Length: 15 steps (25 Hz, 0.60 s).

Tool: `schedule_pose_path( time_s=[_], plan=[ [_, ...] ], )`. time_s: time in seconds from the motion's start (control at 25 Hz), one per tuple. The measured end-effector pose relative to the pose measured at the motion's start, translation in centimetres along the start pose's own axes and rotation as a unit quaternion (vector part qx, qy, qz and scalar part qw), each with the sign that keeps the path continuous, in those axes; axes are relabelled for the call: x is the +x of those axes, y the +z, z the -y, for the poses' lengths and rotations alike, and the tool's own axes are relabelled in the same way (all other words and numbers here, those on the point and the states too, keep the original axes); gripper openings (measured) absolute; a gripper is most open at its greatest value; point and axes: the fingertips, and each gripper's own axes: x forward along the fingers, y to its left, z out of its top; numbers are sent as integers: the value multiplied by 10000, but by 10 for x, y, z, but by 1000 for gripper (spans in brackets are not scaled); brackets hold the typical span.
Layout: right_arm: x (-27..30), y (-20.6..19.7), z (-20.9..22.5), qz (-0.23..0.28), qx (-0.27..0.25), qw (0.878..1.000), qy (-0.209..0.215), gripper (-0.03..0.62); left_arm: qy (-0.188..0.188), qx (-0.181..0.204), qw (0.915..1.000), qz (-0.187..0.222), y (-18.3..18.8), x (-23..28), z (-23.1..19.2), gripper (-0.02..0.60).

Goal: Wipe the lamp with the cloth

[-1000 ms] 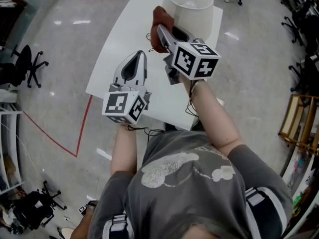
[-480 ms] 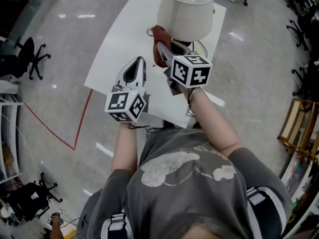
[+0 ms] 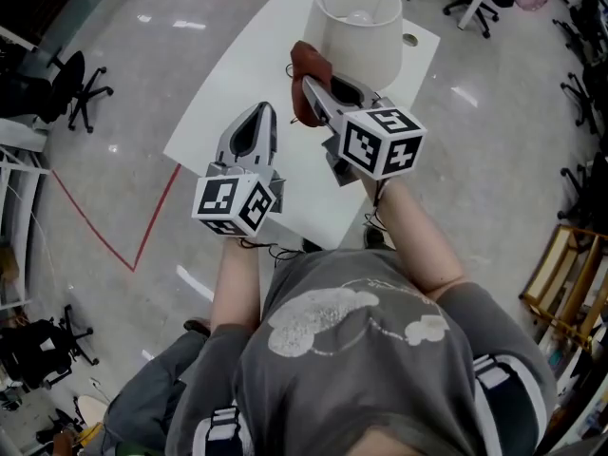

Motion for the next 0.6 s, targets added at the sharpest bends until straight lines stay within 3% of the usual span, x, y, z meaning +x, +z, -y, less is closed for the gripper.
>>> schedule_pose_path(
  time_s=[0.32, 0.6],
  plan=[
    [-15, 59, 8, 291, -20, 9988, 400, 91, 70, 214, 9990, 393, 35, 20, 34, 8],
    [-18, 48, 24, 90, 95, 9986, 516, 91, 372, 171, 9985, 358, 23, 17, 39, 8]
  ],
)
